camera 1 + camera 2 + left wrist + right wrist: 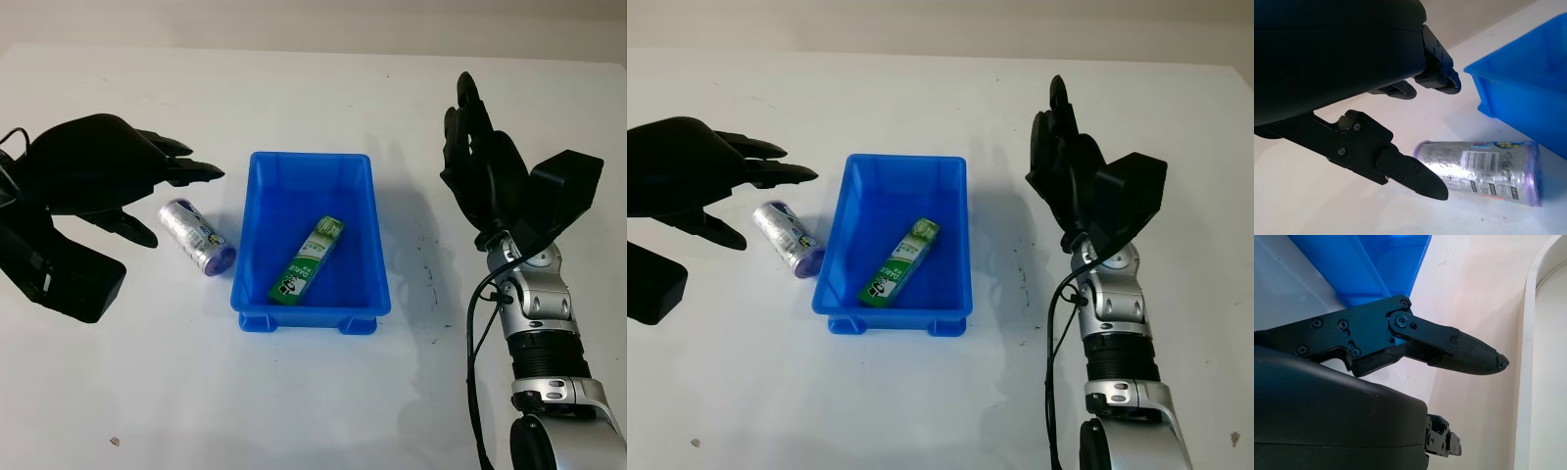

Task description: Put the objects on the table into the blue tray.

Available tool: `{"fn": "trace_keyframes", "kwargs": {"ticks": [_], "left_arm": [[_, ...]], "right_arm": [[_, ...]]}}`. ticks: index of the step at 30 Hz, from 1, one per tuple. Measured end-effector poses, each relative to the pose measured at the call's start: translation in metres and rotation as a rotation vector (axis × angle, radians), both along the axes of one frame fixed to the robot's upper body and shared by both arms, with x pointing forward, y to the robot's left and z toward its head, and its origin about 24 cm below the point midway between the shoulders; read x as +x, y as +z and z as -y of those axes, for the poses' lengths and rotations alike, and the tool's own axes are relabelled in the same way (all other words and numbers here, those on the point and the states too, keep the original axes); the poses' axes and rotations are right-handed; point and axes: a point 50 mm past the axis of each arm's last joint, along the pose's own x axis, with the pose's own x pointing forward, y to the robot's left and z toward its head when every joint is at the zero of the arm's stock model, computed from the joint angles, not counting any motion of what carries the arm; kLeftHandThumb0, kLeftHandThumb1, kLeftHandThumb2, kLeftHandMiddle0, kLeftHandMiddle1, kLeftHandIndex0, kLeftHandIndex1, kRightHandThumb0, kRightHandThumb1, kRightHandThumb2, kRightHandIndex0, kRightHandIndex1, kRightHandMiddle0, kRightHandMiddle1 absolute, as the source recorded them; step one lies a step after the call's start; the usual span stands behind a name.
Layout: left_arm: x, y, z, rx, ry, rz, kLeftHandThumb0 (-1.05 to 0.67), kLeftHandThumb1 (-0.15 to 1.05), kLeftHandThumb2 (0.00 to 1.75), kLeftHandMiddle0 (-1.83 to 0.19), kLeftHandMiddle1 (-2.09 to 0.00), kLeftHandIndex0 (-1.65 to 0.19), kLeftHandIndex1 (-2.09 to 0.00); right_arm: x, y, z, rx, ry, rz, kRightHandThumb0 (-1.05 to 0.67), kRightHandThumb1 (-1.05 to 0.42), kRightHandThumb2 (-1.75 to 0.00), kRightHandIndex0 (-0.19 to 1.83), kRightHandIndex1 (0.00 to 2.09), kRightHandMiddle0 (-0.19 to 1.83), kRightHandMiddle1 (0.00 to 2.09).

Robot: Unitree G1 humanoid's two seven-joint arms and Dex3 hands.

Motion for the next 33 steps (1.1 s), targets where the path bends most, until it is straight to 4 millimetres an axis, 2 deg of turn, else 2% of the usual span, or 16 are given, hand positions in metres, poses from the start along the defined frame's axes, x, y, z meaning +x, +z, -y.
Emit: {"fn": "trace_keyframes", "kwargs": {"ticks": [13,20,23,24,25,27,28,30,31,33], "left_arm": [[0.002,-0.023,0.007,0.035,-0.091,-0.035,-0.56,0.83,0.06,-0.46,-0.08,-0.44,-0.09],[0.005,-0.038,0.015,0.044,-0.118,-0.076,-0.52,0.85,0.06,-0.49,-0.09,-0.47,-0.11],[0.006,-0.043,0.017,0.02,-0.153,-0.073,-0.47,0.89,0.06,-0.54,-0.2,-0.54,-0.17],[0.006,-0.045,0.018,0.019,-0.178,-0.053,-0.45,0.89,0.06,-0.44,-0.54,-0.55,-0.28],[0.006,-0.046,0.018,0.022,-0.202,-0.028,-0.42,0.92,0.06,-0.29,-1.0,-0.47,-0.58],[0.006,-0.049,0.02,0.054,-0.241,0.013,-0.38,0.97,0.06,-0.2,-1.47,-0.33,-1.06],[0.006,-0.05,0.021,0.071,-0.254,0.026,-0.38,0.99,0.06,-0.2,-1.52,-0.31,-1.13],[0.006,-0.052,0.023,0.097,-0.27,0.046,-0.38,1.02,0.06,-0.22,-1.46,-0.31,-1.18],[0.006,-0.052,0.023,0.111,-0.277,0.058,-0.4,1.03,0.11,-0.29,-1.29,-0.3,-1.26],[0.006,-0.055,0.024,0.139,-0.293,0.087,-0.43,1.04,0.19,-0.34,-1.23,-0.27,-1.37]], "right_arm": [[0.0,0.001,-0.001,0.012,0.006,-0.001,-0.75,-1.05,-0.74,-0.19,0.0,-0.19,0.0],[-0.001,0.004,-0.002,0.011,0.004,0.004,-0.76,-1.05,-0.72,-0.19,0.0,-0.19,0.0],[-0.002,0.004,-0.001,0.011,0.004,0.005,-0.76,-1.05,-0.72,-0.19,0.0,-0.19,0.0],[-0.002,0.003,-0.001,0.011,0.003,0.004,-0.76,-1.05,-0.72,-0.19,0.0,-0.19,0.0],[-0.002,0.002,-0.001,0.012,0.002,0.001,-0.76,-1.05,-0.72,-0.19,0.0,-0.19,0.0],[-0.002,0.002,0.0,0.012,0.001,-0.003,-0.76,-1.05,-0.72,-0.19,0.0,-0.19,0.0],[-0.003,0.002,0.0,0.013,0.001,-0.004,-0.76,-1.05,-0.72,-0.19,0.0,-0.19,0.0],[-0.003,0.002,0.0,0.016,0.003,-0.004,-0.76,-1.05,-0.72,-0.19,0.0,-0.19,0.0],[-0.003,0.002,0.0,0.017,0.003,-0.004,-0.76,-1.05,-0.72,-0.19,0.0,-0.19,0.0],[-0.003,0.001,0.0,0.019,0.002,-0.006,-0.76,-1.05,-0.71,-0.19,0.0,-0.19,0.0]]}}
